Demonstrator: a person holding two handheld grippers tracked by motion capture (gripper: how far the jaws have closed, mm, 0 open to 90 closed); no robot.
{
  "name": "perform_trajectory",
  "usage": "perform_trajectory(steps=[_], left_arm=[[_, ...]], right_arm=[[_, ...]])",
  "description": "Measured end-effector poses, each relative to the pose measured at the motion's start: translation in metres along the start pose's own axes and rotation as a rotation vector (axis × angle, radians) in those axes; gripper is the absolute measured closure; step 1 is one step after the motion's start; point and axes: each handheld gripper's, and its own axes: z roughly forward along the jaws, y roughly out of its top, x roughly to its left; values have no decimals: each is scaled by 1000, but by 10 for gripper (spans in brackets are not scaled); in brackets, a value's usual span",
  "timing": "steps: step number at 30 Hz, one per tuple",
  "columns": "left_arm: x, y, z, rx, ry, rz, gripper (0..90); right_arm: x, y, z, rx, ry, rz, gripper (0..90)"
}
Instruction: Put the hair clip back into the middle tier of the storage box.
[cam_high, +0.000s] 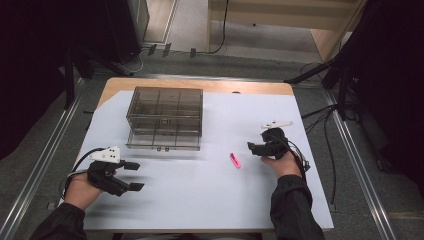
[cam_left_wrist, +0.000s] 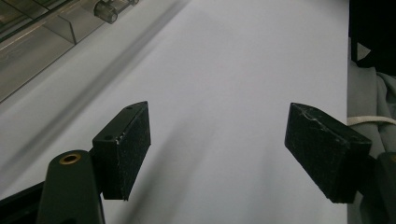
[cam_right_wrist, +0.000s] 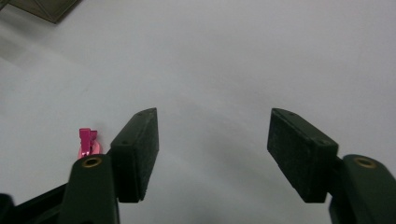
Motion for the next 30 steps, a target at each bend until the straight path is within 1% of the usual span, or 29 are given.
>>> perform_trajectory(steps=[4, 5, 6, 7, 8, 9, 12, 13, 15, 17, 18, 19, 23, 25, 30], left_arm=[[1, 0, 1, 8, 0, -4, 235], [1, 0, 1, 8, 0, -4, 235], [1, 0, 1, 7, 1, -6, 235], [1, 0, 1, 9, 1, -7, 235], [1, 0, 1, 9, 1, -7, 234], [1, 0, 1, 9, 0, -9, 234], [1, 0, 1, 9, 2, -14, 234], [1, 0, 1, 12, 0, -9, 234], [1, 0, 1, 14, 4, -9, 234], [1, 0, 1, 13, 4, -10, 234], [1, -1, 0, 12, 3, -12, 234], [1, -1, 0, 10, 4, -13, 234], [1, -2, -2, 4, 8, -20, 233], [2, -2, -2, 4, 10, -22, 234], [2, -3, -3, 6, 9, -20, 234]], right_arm=[[0, 2, -2, 5, 3, -10, 442], [0, 2, -2, 5, 3, -10, 442], [0, 2, -2, 11, 6, -5, 468], [-1, 4, -3, 32, 11, 21, 494], [-1, 4, -3, 32, 11, 21, 494], [-1, 5, -3, 40, 15, 40, 501], [-2, 6, -4, 36, 26, 60, 504], [-2, 7, -4, 35, 28, 66, 502], [-2, 6, -4, 32, 27, 65, 501], [-2, 6, -4, 30, 37, 78, 515], [-2, 6, -4, 30, 53, 90, 527], [-3, 6, -3, 31, 57, 94, 532], [-4, 5, -2, 38, 54, 84, 544], [-4, 4, -1, 42, 58, 85, 540], [-3, 6, -1, 47, 55, 68, 527]])
